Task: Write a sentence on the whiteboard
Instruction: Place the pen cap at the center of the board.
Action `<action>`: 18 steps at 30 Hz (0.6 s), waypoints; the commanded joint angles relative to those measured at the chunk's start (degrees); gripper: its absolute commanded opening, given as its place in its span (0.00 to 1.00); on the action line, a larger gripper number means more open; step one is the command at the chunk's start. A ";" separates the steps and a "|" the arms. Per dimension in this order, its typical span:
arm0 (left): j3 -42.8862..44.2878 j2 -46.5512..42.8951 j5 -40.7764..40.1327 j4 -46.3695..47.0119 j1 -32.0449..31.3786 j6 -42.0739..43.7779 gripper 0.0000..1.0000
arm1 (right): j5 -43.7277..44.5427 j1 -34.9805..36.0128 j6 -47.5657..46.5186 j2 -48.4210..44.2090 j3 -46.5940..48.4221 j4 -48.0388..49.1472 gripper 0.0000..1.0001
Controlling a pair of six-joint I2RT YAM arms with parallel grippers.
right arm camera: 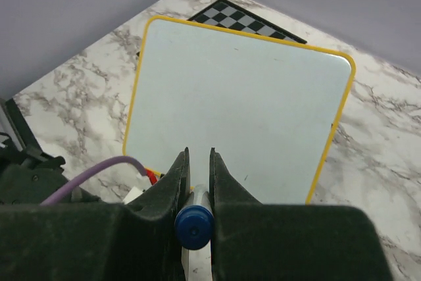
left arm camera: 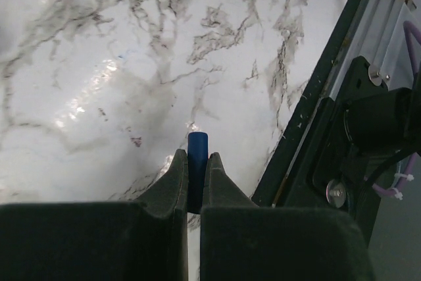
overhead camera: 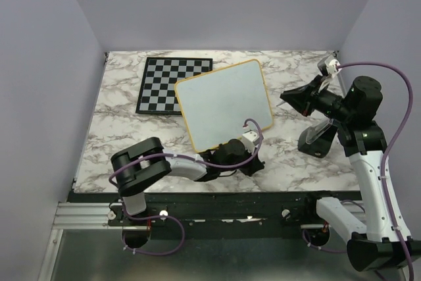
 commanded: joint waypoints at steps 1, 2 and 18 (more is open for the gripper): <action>3.69 5.69 -1.65 1.66 -2.40 -0.21 0.00 | 5.17 -2.32 -1.95 -1.60 -1.35 -0.79 0.01; 4.30 7.00 -2.53 1.57 -2.57 -0.47 0.00 | 4.56 -2.67 -1.77 -1.52 -1.35 -0.79 0.01; 13.97 15.10 -13.08 -11.96 -2.66 -2.76 0.30 | -0.63 -6.89 1.66 -2.04 -3.37 1.84 0.01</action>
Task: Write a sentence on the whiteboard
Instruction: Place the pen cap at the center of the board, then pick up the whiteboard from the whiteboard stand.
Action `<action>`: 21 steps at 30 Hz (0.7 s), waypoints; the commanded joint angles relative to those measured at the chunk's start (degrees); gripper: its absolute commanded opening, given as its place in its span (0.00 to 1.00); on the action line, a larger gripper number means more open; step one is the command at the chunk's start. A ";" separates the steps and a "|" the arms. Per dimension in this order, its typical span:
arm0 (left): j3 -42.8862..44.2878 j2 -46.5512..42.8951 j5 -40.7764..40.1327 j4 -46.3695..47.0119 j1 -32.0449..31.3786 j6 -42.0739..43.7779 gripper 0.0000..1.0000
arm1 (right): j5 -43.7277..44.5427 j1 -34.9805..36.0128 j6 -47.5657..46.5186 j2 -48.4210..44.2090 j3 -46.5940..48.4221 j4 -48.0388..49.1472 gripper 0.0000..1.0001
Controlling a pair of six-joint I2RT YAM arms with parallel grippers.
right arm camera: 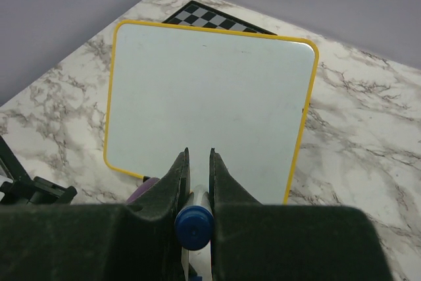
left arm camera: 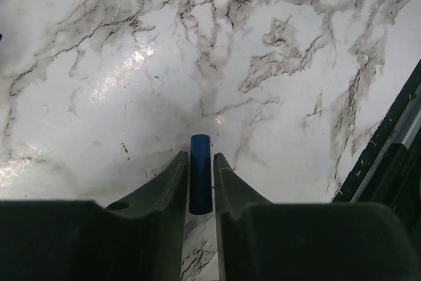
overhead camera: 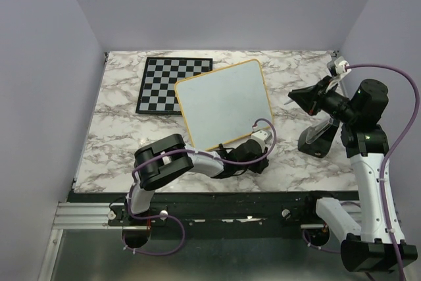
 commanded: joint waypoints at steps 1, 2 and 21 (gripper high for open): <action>0.94 0.67 -4.93 -5.36 -0.28 -0.75 0.32 | -1.99 -0.67 0.98 -0.67 -0.77 1.82 0.01; 1.03 0.59 -5.11 -5.54 -0.28 -0.83 0.33 | -2.08 -0.67 1.07 -0.75 -0.77 1.91 0.01; -14.16 -33.93 -7.82 -8.35 -1.16 7.60 0.54 | -7.15 -1.54 -0.51 -0.84 -1.99 2.43 0.01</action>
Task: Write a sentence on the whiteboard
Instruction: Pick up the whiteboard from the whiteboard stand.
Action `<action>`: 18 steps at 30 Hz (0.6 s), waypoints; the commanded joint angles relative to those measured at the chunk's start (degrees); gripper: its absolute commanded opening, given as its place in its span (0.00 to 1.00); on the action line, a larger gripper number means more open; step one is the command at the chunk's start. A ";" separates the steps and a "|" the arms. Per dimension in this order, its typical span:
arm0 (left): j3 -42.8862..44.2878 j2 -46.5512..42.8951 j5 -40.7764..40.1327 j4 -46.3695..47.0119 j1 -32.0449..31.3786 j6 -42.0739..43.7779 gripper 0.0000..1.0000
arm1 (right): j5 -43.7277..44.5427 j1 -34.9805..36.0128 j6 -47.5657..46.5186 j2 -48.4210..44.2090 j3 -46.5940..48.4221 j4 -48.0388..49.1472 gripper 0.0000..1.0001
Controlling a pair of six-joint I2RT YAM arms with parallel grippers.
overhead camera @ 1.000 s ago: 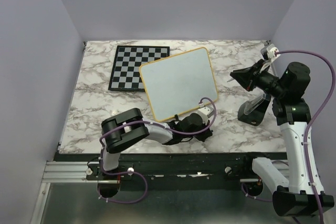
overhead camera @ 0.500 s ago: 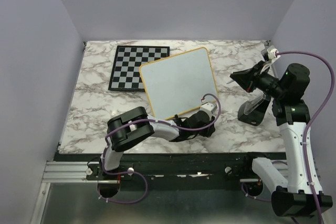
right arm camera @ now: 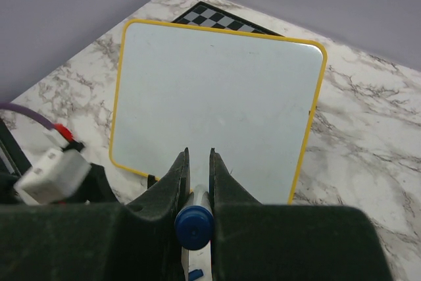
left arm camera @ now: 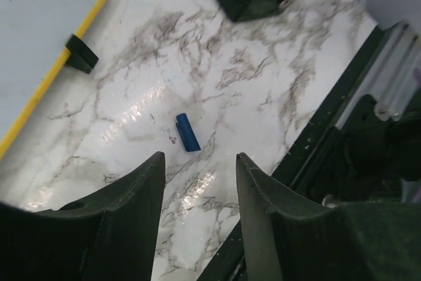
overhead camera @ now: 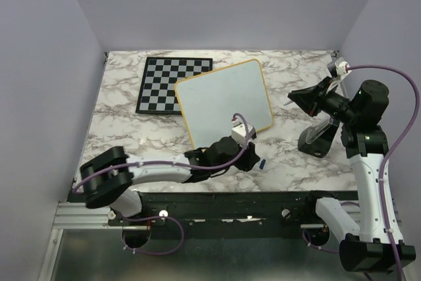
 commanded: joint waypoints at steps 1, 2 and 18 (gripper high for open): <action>-5.60 -15.71 -4.16 -3.69 -0.50 5.24 0.56 | -6.49 -0.63 -1.08 -0.45 -1.49 2.48 0.01; -8.13 -21.66 -5.21 -4.05 -0.42 6.55 0.58 | -7.81 -0.71 -0.73 -0.27 -1.93 3.18 0.01; -16.86 -60.92 -14.80 -22.68 14.16 3.58 0.99 | -24.33 -0.54 -1.78 0.61 -6.59 8.90 0.01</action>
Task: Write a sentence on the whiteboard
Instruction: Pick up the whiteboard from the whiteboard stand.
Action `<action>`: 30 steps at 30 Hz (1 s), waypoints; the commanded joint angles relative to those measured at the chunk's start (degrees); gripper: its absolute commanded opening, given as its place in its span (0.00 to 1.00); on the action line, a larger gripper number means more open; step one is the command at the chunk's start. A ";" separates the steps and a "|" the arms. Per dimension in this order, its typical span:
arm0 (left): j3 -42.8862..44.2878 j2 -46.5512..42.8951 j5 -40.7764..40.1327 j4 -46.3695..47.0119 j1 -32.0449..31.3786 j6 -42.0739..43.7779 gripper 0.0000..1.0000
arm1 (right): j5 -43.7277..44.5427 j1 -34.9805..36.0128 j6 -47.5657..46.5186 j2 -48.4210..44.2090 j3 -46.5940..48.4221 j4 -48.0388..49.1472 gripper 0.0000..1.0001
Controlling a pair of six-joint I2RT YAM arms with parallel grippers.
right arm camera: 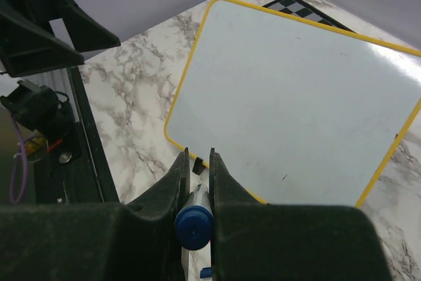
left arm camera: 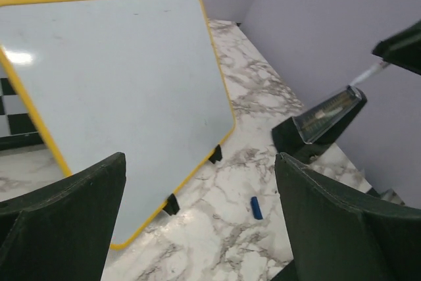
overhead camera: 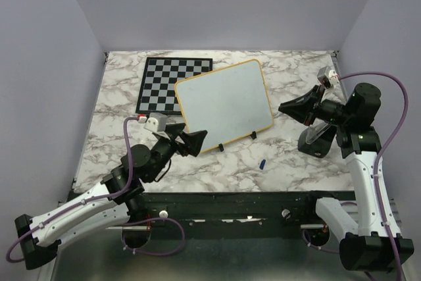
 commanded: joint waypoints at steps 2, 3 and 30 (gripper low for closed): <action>1.30 -1.03 -0.11 -10.84 7.06 -1.36 0.99 | -7.03 -0.21 -0.58 0.04 -1.20 3.44 0.01; 1.57 -0.68 1.11 -11.11 8.04 -1.54 0.99 | -7.65 -0.21 -0.84 0.04 -1.11 3.44 0.01; 4.64 4.59 35.74 -12.35 44.95 -4.79 0.99 | -17.76 -0.21 -9.11 0.22 -5.68 1.50 0.01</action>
